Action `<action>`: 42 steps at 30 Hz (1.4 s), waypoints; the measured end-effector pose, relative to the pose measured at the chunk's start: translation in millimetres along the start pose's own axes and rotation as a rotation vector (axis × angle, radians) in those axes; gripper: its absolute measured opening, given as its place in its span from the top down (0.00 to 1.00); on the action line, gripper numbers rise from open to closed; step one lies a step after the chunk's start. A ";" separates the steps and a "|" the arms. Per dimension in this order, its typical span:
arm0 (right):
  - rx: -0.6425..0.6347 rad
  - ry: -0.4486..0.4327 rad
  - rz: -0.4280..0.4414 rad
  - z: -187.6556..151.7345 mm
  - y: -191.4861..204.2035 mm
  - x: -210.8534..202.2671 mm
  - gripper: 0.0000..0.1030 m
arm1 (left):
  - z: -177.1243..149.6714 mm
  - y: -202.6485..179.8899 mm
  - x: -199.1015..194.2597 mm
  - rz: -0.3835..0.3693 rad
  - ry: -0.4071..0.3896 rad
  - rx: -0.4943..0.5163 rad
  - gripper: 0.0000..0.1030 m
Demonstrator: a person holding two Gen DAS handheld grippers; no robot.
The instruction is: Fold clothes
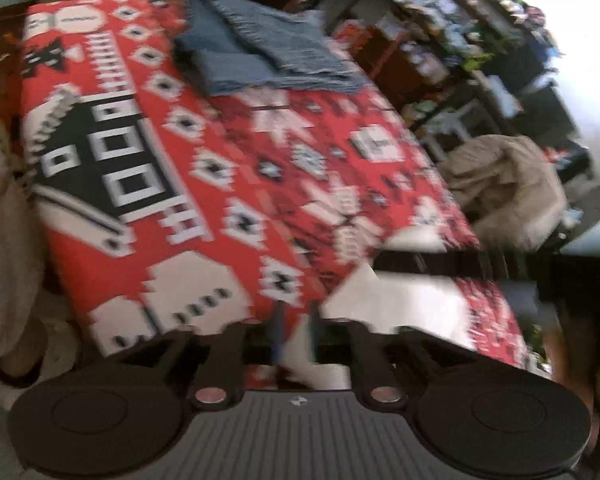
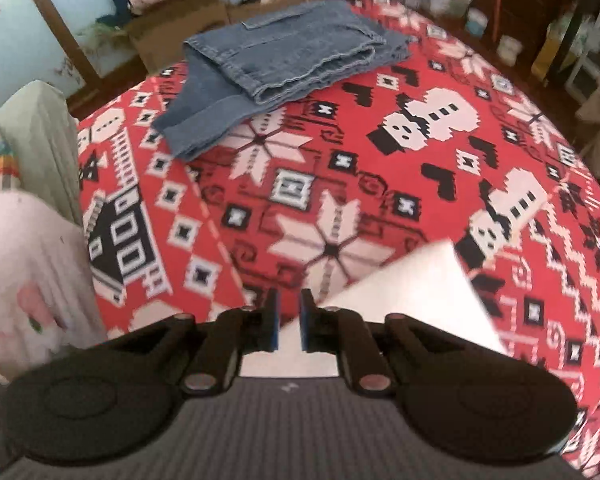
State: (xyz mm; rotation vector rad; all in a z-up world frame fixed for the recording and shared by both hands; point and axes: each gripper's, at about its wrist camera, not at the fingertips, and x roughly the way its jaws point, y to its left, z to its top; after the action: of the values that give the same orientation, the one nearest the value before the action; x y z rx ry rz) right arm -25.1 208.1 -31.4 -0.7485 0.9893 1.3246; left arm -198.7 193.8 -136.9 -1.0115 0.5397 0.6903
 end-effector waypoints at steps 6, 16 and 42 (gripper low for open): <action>-0.120 -0.137 -0.117 -48.2 20.9 10.8 0.90 | -0.4 0.9 -4.2 0.017 -0.004 0.019 0.90; 0.034 -0.263 -0.244 -26.2 -32.3 17.4 0.93 | -6.8 -9.6 -5.3 -0.047 -0.011 0.079 0.90; 0.611 -0.489 -0.323 -158.9 -4.7 -33.9 0.88 | 1.1 -25.7 -13.4 -0.202 0.046 0.262 0.90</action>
State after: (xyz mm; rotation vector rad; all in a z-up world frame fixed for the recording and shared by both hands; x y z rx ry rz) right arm -44.1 50.8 -67.9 -0.0943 0.7692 0.7950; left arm -188.6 182.1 -112.4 -0.8234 0.5443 0.4058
